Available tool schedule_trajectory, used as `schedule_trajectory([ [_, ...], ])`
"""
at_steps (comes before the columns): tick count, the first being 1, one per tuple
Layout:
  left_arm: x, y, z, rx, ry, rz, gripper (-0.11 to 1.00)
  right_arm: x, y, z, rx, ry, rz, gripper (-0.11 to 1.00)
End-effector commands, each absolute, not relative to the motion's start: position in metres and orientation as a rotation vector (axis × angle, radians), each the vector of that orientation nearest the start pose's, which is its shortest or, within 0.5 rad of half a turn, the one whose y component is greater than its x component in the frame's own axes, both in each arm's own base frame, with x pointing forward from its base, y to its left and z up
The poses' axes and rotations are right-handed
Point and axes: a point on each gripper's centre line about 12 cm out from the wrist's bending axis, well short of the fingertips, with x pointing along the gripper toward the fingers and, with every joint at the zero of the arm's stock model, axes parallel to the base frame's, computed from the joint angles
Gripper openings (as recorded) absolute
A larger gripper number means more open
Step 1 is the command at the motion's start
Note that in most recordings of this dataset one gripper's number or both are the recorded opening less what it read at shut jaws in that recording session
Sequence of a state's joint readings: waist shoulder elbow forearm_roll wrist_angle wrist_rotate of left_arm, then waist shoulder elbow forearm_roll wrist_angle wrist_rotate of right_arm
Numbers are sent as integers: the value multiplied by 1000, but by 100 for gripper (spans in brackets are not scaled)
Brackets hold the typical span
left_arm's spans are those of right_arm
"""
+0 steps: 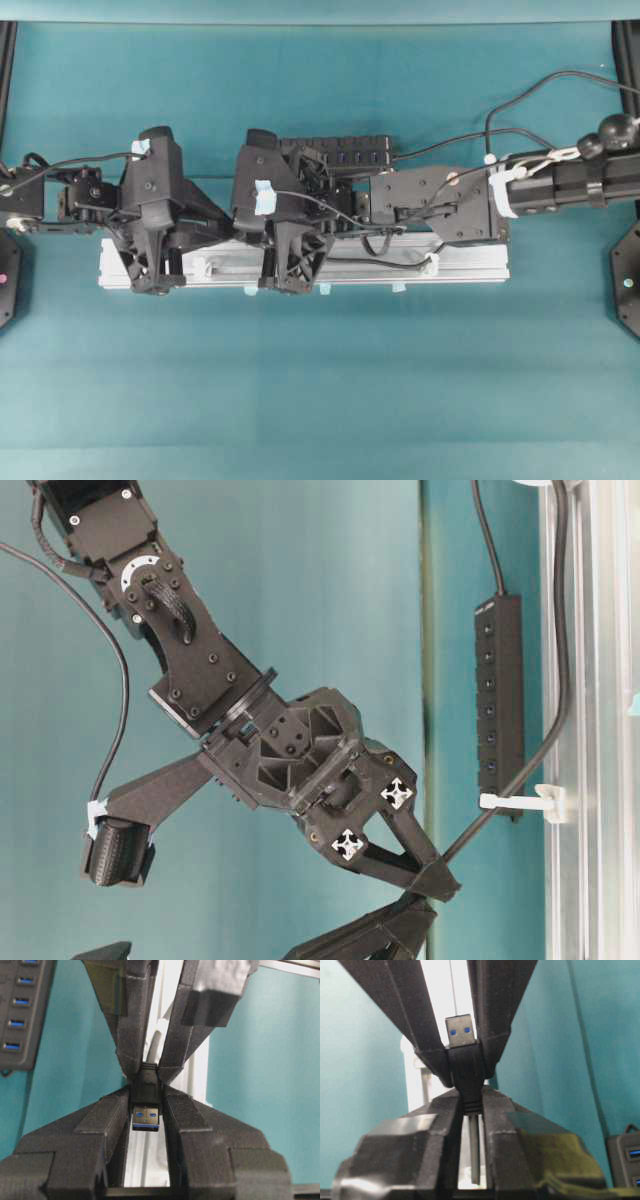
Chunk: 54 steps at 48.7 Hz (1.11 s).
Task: Pass the USB cable through three rings with both arms.
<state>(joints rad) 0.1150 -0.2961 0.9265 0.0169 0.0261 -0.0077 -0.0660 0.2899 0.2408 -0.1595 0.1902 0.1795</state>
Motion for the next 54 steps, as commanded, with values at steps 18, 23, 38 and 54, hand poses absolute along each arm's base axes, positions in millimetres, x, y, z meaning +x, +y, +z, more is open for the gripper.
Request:
schedule_trajectory([
  [18,304,39,193,-32,596,122,23,487,-27,170,12,777,-89,-7],
  [23,301,39,192,-35,601,125,23,488,-26,171,11,779,-88,-7],
  [38,285,37,206,-99,549,145,90,495,-22,174,-25,820,-77,-7],
  [54,229,31,227,-169,439,163,78,504,-13,175,-118,929,-32,-7],
])
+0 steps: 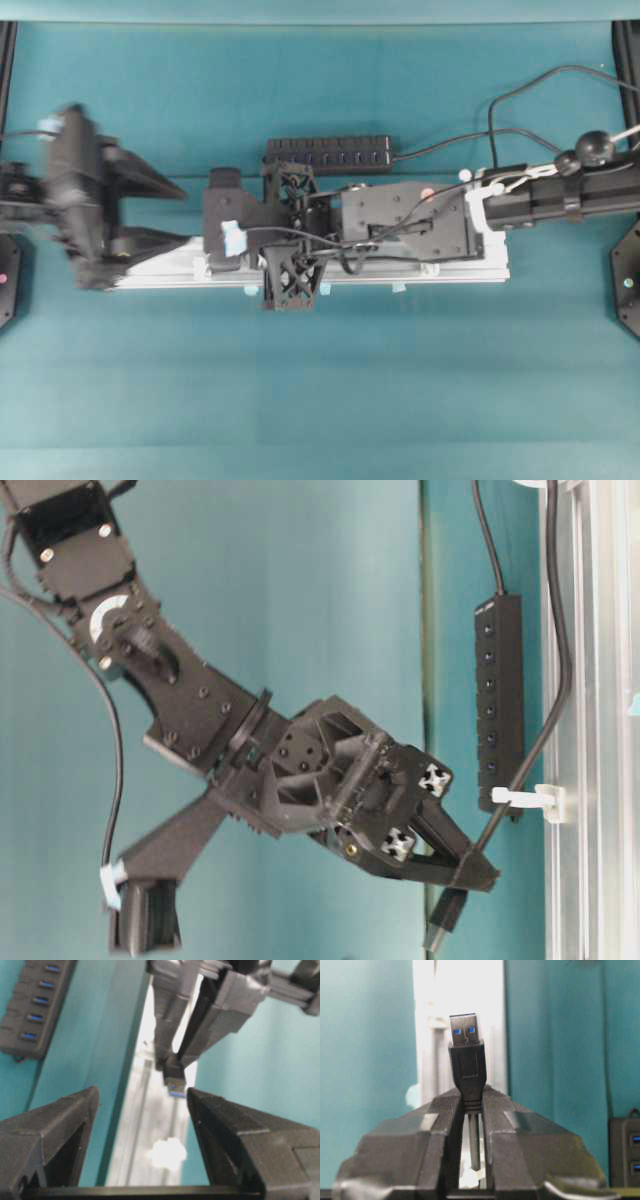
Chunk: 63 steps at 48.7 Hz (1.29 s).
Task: Pass the USB cable through three rings with both arms.
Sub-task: 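Release the left gripper and carry the plug left toward the third ring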
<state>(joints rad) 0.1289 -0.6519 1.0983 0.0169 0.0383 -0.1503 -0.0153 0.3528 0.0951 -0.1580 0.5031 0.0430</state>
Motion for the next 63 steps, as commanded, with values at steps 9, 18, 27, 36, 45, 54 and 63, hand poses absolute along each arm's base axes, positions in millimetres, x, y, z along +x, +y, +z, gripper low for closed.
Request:
schedule_trajectory([
  [9,196,27,241,-194,441,172,78,504,-9,173,-102,997,-31,-7],
  [18,178,24,251,-193,420,172,78,503,-8,164,-99,1046,-31,-7],
  [27,179,24,246,-195,435,173,78,503,-3,152,-69,1080,-21,-7],
  [36,182,25,244,-195,435,173,78,504,1,143,-60,1100,-15,-7],
  [45,183,25,242,-196,436,173,78,502,2,138,-53,1131,-14,-7],
  [54,183,25,241,-196,438,173,78,504,2,137,-54,1125,-13,-7],
  [63,183,25,241,-196,438,173,78,512,2,137,-62,1116,-8,-7],
])
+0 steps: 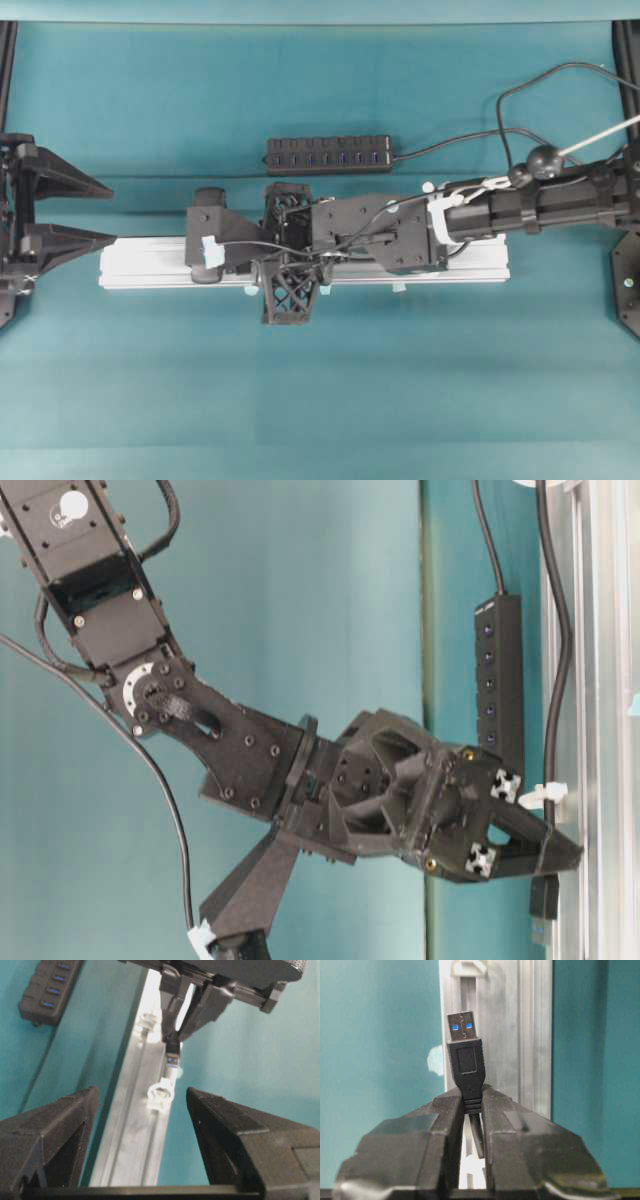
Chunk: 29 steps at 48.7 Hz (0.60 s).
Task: Pass the USB cable through three rings with both arms.
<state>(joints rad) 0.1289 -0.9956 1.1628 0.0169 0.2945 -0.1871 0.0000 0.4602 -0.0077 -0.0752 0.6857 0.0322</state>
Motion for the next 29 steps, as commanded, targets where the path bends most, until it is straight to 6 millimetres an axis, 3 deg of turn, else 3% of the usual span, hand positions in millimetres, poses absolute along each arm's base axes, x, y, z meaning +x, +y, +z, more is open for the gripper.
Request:
schedule_trajectory([
  [1,183,25,240,-197,439,173,78,513,2,137,-63,1114,-7,-7],
  [12,183,25,240,-196,440,172,78,529,0,138,-72,1090,-4,-7],
  [29,182,25,238,-197,444,173,78,537,-7,134,-53,1086,-18,-7],
])
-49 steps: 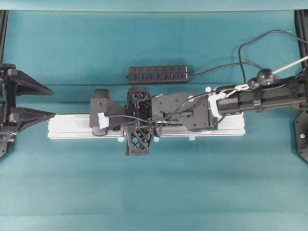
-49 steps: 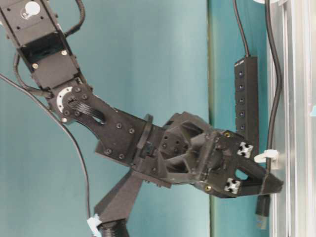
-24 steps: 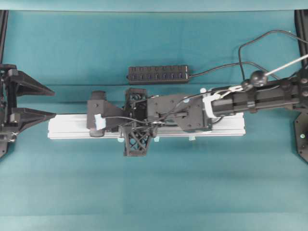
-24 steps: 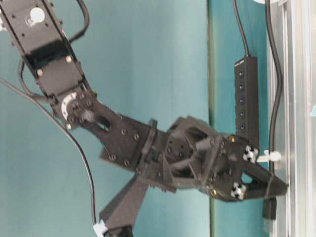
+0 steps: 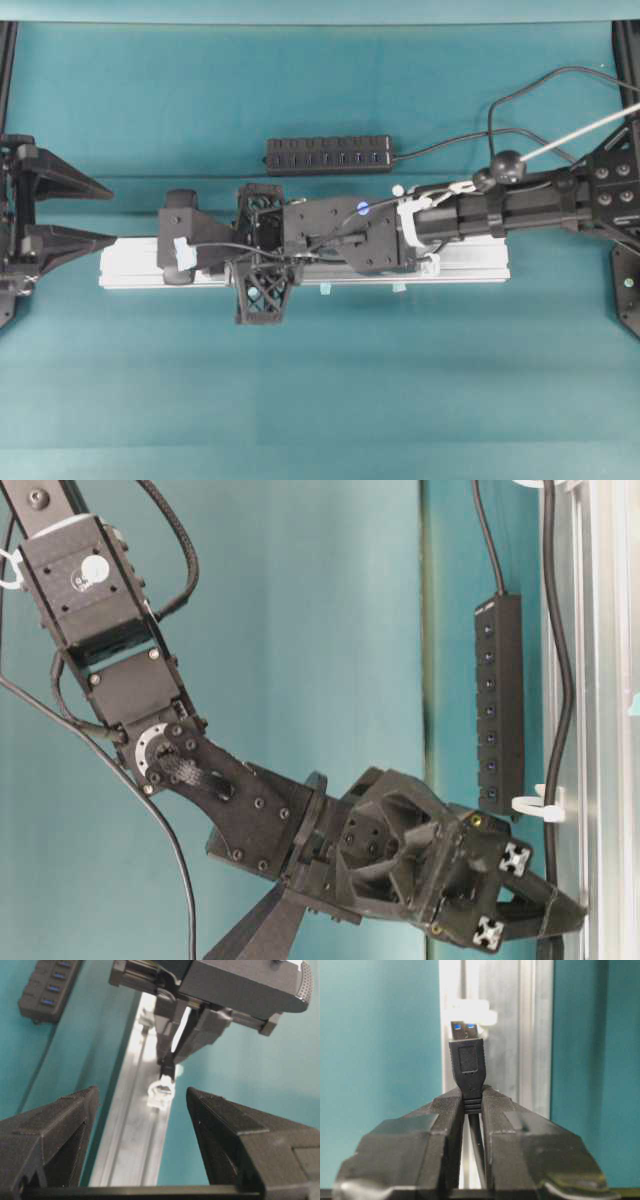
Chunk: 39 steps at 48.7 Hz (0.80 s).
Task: Pass the USB cable through three rings with both arms.
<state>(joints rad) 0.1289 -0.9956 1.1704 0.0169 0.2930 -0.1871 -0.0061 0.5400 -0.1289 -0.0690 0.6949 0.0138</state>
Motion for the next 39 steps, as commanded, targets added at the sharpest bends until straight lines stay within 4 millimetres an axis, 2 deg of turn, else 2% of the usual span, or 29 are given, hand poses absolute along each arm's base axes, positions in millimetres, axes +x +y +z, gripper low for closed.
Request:
schedule_trajectory([
  [1,182,25,237,-197,446,174,78,537,-7,133,-51,1087,-17,-7],
  [27,180,25,235,-197,450,174,78,556,-8,132,-16,1052,-18,-7],
  [39,179,24,226,-198,476,174,78,561,-10,134,6,1034,-21,-7],
])
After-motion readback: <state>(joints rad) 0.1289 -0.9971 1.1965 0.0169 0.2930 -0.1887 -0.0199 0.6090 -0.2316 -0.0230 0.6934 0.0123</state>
